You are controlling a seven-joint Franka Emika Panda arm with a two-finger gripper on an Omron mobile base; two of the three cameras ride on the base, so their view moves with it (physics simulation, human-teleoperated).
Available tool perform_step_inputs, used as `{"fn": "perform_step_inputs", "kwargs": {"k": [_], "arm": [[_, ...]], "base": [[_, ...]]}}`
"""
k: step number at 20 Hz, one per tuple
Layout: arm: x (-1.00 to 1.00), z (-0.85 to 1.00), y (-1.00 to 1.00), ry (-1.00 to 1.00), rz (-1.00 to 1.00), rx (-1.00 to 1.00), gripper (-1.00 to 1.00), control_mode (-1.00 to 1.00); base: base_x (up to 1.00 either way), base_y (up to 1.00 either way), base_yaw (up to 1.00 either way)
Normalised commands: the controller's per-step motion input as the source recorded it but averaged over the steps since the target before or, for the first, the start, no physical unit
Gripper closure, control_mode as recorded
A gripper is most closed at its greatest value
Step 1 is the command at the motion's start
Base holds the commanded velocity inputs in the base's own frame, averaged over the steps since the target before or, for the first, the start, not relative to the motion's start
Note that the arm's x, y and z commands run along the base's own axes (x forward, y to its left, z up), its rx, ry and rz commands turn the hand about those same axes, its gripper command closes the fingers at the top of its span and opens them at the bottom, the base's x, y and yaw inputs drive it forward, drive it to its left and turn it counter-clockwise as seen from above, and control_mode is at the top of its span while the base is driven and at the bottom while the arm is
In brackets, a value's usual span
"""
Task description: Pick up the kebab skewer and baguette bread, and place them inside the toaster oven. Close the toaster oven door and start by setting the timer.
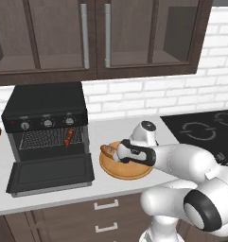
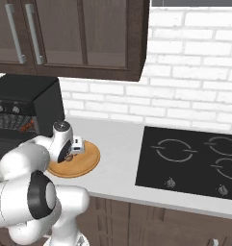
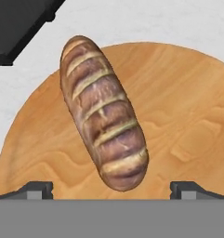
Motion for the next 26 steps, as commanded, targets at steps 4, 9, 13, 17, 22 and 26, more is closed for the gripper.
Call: {"fn": "perform_step_inputs", "kwargs": {"k": [4, 9, 13, 17, 22, 26], "arm": [[0.03, -0.18, -0.05, 0.00, 0.00, 0.00, -1.00, -1.00], [0.01, -0.24, -0.02, 0.00, 0.00, 0.00, -1.00, -1.00], [0.00, -0.30, 0.00, 0.00, 0.00, 0.00, -1.00, -1.00], [0.02, -0.19, 0.00, 0.00, 0.00, 0.00, -1.00, -1.00], [0.10, -0.13, 0.00, 0.00, 0.00, 0.00, -1.00, -1.00], [0.02, -0.12, 0.00, 0.00, 0.00, 0.00, -1.00, -1.00]], "base": [[0.00, 0.00, 0.00], [0.00, 0.00, 0.00], [0.00, 0.00, 0.00], [0.00, 0.00, 0.00], [0.00, 0.00, 0.00], [0.00, 0.00, 0.00]]}}
